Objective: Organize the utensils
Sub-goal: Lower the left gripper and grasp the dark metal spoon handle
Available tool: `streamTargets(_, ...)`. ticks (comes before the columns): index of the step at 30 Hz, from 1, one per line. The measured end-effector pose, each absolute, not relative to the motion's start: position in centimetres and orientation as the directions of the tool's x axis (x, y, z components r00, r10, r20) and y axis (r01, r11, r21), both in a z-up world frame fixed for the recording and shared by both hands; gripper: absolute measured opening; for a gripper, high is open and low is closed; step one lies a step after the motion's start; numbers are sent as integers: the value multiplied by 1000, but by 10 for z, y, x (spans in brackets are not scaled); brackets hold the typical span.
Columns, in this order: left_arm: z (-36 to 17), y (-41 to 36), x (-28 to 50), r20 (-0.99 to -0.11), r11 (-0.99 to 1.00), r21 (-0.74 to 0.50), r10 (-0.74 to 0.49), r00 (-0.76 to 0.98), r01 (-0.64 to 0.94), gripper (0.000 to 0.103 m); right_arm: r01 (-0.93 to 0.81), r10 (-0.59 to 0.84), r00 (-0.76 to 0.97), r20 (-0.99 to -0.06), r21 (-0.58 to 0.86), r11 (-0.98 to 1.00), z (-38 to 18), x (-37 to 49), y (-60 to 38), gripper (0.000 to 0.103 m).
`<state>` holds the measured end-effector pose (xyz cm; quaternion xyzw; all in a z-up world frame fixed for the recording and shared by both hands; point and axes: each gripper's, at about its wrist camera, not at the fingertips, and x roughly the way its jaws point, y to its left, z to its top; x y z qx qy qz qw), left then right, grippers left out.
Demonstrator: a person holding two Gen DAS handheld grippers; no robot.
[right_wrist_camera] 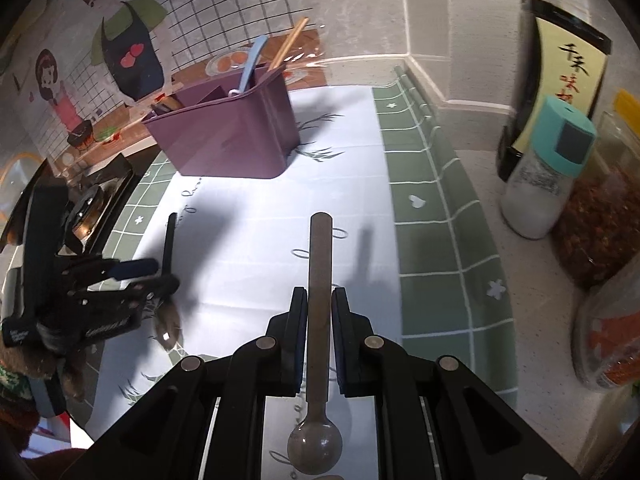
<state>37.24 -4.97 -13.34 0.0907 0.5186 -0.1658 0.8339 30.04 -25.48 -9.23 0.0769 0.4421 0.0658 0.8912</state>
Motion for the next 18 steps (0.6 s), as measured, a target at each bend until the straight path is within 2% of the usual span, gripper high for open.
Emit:
streamTargets(7,-131,-15,392,-903,977,-115,-178,391,179,38,-81,201,595,-778,191,978,-93,302,-243,11)
streamTargets(14,-134,-37,412,-916,994,-31,-71,395,105,37,-78,185,610,-770,175,982,-89,297,-241,11)
streamTargets(16,-133,-39,412,-911,993,-33,-74,406,109,31,-80,180,625,-760,167,983,-86,297,-241,11)
streamTargets(17,-133,-36,411,-907,994,-47,-85,412,102,14,-82,181,632,-754,167,983,-84,297,-241,11)
streamTargets(18,-133,-32,409,-906,992,-80,-113,408,98,12,-83,183,639,-747,170,982,-81,297,-241,11)
